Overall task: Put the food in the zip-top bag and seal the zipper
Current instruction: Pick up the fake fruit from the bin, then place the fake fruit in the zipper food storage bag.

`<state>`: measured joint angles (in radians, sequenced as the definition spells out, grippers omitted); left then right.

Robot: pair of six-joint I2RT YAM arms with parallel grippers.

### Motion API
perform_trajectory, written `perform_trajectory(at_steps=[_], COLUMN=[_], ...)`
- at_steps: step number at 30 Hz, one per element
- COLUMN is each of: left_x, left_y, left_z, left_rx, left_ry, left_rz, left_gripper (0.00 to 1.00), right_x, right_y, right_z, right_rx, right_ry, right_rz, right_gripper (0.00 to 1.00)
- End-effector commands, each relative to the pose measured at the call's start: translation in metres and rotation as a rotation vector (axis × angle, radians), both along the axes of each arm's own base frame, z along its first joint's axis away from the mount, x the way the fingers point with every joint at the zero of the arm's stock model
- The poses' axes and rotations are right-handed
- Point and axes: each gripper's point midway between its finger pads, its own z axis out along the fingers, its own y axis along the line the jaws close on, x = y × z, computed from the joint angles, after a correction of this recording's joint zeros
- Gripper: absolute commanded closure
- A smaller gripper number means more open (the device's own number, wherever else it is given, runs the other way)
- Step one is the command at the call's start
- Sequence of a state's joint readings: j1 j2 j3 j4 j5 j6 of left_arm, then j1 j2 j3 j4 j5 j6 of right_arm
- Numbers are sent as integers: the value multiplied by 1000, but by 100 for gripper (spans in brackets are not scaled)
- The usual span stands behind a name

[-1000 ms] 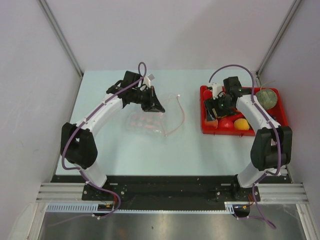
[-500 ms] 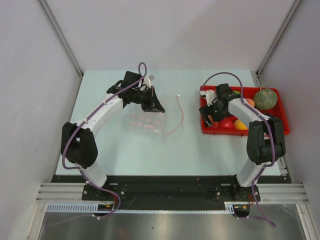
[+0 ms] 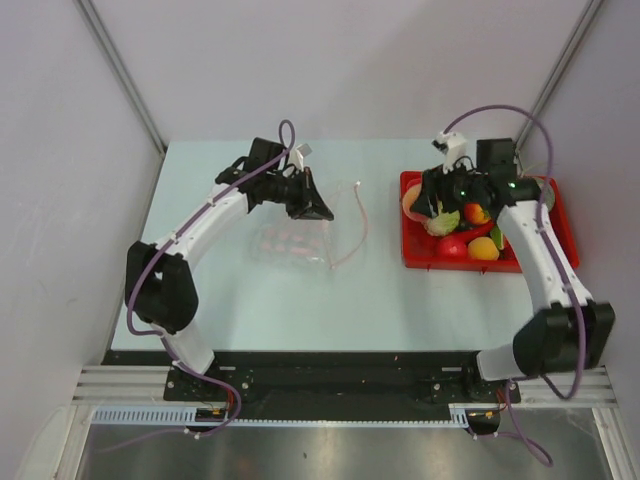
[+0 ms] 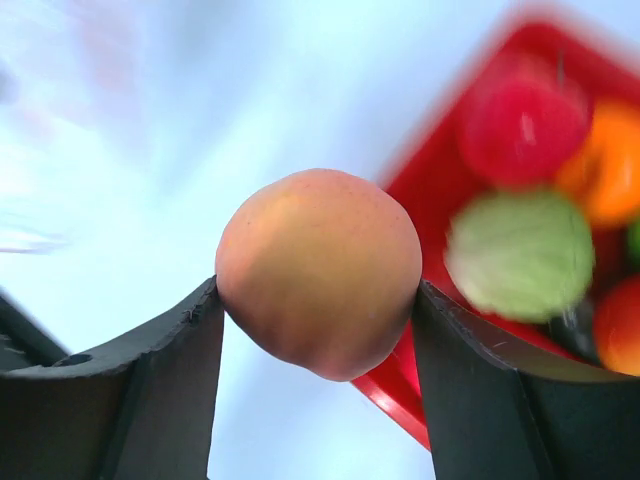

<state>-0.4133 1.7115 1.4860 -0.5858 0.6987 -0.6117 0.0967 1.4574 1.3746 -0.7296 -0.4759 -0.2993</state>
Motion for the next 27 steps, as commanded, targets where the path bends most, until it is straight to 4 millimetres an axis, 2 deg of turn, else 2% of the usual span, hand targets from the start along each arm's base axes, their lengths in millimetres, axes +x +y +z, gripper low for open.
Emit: perform_trajectory(at_steps=[1,2,5,8,12,14,15,16,18,19,20,22,24,25,27], left_x=[5,5,-2,-14,-27,-36,-41,-52,-59,-66,-66,-70,-69,-68,-69], left_y=[-15,-16,-22,-25,-34,-42,-45,-52,-57,-59,-61,-60,-59,-60,-60], left_z=[30,32,47,69,108,128,135,144,162,169,177,188,183,177,157], left_rx=[-76,-86,-143,-209,-334,-394,-414,-443,-496,-526,-578,-632,-646,-638,-634], left_ry=[-33,-22,12,43,59,72,82,124,104,168,120,150,104,94,143], left_rz=[-38,-36,-49,-65,-95,-121,-132,-165,-207,-220,-247,-246,-251,-251,-244], left_gripper=[100,100,100,100,100,100,100,100,100,100,100,100,100,100,100], right_x=[-44,-54,-65,-65,-74,-74,-76,-77,-68,-69,-66,-67,-63,-67,-66], right_y=[61,78,100,110,131,134,139,137,132,127,122,114,106,105,101], right_z=[113,128,145,144,156,149,154,150,155,149,149,147,139,127,111], right_rx=[328,353,431,457,435,367,339,296,207,153,113,44,-20,-52,-112], right_ry=[-198,-245,-217,-171,-192,-207,-238,-251,-300,-294,-301,-309,-306,-269,-243], right_rz=[209,266,326,351,431,437,460,466,433,437,421,434,415,434,446], right_gripper=[67,67,68,68,67,67,67,67,67,67,68,67,65,64,59])
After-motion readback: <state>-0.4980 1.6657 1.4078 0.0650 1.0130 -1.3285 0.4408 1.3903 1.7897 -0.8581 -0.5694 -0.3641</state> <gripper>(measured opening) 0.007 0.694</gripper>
